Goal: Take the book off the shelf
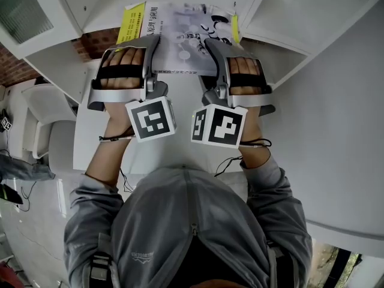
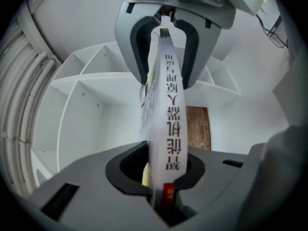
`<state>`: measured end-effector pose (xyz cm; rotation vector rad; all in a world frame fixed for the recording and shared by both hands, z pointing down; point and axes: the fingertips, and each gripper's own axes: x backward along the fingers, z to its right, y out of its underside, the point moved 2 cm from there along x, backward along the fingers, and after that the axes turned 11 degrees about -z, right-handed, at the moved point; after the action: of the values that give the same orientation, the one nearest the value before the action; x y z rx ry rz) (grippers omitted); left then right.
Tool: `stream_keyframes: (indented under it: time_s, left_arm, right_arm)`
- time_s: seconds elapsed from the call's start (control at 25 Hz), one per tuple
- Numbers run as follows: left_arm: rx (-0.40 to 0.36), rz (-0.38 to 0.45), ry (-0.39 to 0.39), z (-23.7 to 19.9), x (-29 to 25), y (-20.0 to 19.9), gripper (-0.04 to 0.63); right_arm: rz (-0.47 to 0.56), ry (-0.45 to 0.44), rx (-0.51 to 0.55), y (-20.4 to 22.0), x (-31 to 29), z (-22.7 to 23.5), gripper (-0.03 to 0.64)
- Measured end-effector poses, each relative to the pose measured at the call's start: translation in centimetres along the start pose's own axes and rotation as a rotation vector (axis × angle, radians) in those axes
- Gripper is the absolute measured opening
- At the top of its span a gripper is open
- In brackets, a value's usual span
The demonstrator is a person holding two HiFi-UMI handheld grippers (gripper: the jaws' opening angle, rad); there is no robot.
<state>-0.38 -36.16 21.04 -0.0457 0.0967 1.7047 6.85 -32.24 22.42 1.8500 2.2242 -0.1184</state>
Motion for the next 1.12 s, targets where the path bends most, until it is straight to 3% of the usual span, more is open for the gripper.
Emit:
stream_keyframes:
  time_s: [0.4,0.64,1.0,1.12]
  left_arm:
    - [-0.004,-0.026,0.023,-0.3,0.8,-0.1,0.086]
    - [-0.003,-0.022,0.024,-0.3,0.8,0.0,0.086]
    - [-0.009,-0.025,0.028,-0.4,1.8,-0.1,0.086]
    - [0.010,0.011,0.118,2.5,4.1,0.0,0.102]
  right_arm:
    - [-0.010,0.065,-0.003,-0.1,-1.2,1.0,0.258]
    - [-0.017,0.098,0.035,-0.2,-1.2,1.0,0.202]
    - [-0.011,0.092,0.063,0.0,-0.2,0.8,0.161]
    - [-0.030,0.008,0.056,0.2,1.8,-2.4,0.158]
